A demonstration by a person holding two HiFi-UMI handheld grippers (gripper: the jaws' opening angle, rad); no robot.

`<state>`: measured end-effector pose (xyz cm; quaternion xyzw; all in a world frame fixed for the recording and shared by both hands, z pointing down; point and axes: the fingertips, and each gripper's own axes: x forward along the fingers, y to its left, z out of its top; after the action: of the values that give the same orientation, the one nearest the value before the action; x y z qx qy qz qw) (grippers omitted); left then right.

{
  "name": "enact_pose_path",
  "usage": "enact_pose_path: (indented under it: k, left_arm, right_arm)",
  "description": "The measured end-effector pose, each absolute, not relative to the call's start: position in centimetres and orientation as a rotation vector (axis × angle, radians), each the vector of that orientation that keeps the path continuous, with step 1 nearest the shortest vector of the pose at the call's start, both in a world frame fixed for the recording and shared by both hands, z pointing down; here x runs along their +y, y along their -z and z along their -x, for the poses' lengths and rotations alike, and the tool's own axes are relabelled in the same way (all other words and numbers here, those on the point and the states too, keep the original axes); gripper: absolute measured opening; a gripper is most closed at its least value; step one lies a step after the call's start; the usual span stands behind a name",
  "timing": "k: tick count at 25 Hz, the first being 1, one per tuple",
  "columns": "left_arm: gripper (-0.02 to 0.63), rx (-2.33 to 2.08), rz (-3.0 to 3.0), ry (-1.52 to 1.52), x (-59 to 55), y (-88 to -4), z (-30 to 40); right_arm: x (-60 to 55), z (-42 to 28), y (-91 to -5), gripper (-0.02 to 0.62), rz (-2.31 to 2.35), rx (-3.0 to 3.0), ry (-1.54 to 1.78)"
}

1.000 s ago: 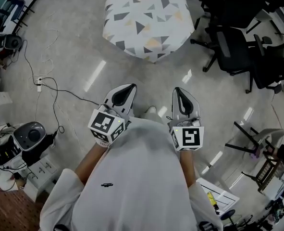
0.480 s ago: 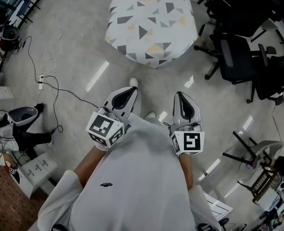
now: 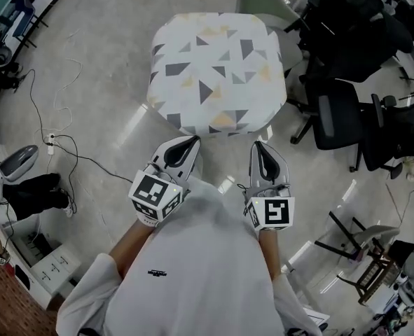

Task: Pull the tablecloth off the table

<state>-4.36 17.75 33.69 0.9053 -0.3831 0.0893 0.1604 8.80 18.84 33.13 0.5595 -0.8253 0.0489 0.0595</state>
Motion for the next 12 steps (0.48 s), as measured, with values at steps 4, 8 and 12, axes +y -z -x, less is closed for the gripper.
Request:
enact_pose_path:
  k: [4,8,12]
  left_arm:
    - [0.006,-1.060,-2.577,-0.257,11.0,-33.0,5.7]
    - [0.006,-1.049,-2.553,-0.239,4.9,-32.8,7.5]
    - [0.006,-1.020,-2.561,-0.236,0.9,-32.8,8.2]
  right_arm:
    - [11.6,-7.9,-32.5,0.011,-1.747,-2.457,-0.219]
    - [5.6,-7.2,-31.7,0.011,-1.787,-2.448,-0.268]
    - [1.6,-6.2,-31.3,0.011,-1.779,-2.422,-0.241]
